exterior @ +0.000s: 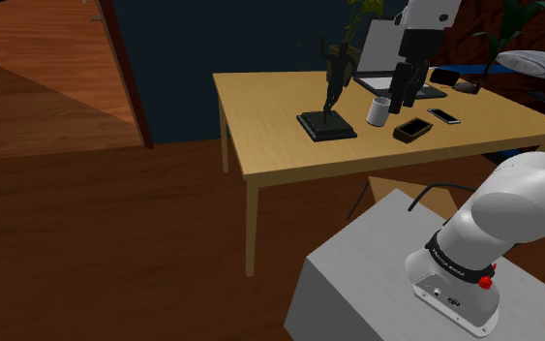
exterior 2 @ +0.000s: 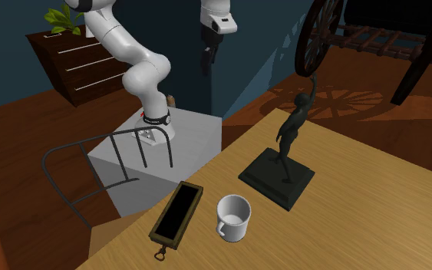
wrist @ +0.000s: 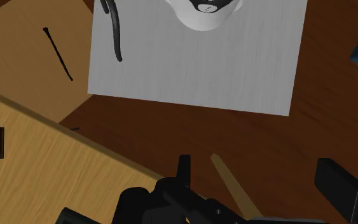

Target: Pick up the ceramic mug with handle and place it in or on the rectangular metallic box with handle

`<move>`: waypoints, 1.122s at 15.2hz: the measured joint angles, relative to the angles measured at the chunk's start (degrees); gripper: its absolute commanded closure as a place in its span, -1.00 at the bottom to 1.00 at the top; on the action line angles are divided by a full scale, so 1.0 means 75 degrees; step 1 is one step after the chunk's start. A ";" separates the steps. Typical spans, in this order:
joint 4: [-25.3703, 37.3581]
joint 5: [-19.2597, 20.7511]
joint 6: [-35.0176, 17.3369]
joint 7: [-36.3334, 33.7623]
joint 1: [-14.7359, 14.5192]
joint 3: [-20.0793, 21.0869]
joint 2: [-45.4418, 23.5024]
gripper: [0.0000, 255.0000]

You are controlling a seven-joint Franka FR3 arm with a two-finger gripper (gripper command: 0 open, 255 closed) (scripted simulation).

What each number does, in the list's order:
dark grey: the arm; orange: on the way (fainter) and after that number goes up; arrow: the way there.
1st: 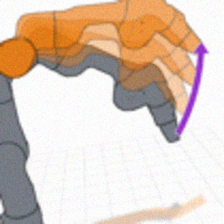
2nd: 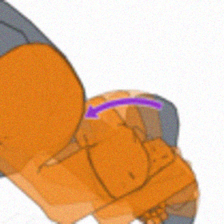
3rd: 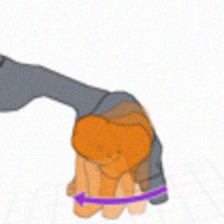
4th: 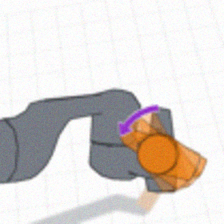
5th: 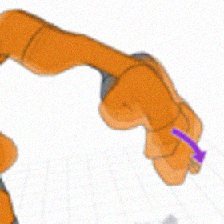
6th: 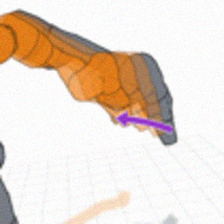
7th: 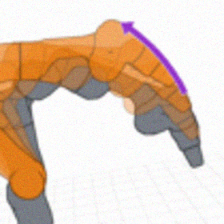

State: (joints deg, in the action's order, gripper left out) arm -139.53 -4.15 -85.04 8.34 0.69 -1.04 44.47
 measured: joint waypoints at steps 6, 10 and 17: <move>-0.0013 0.0464 -0.0675 0.0477 0.0224 -0.0400 -0.0569 -1.00; 0.0069 0.0863 -0.1449 0.0934 0.0428 -0.0809 -0.1304 -1.00; 0.0543 0.1383 -0.2638 0.1768 0.0772 -0.1556 -0.2684 -1.00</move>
State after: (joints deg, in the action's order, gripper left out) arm -135.46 6.23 -104.82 21.60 6.49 -12.71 24.34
